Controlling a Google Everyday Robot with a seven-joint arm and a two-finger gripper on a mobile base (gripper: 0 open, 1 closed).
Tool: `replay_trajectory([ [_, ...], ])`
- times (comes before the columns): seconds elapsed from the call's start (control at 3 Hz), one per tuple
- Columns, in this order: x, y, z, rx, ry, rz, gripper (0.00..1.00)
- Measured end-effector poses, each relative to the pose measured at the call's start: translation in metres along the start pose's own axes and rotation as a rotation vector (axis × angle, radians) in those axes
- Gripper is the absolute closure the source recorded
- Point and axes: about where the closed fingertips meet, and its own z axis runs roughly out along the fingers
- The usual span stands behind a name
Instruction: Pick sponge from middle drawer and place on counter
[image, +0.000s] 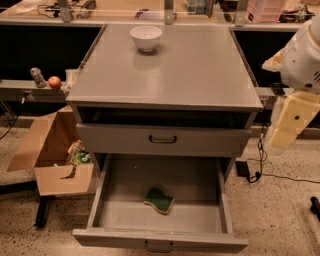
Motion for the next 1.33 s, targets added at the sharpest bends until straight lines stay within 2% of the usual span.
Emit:
replay_trajectory([
  [0.33,0.011,0.021,0.039,-0.024,-0.019,0.029,0.0],
  [0.67,0.008,0.065,0.125,-0.1,-0.104,0.051,0.0],
  [1.0,-0.007,0.09,0.177,-0.13,-0.179,0.069,0.0],
  [1.33,-0.007,0.089,0.176,-0.13,-0.178,0.068,0.0],
])
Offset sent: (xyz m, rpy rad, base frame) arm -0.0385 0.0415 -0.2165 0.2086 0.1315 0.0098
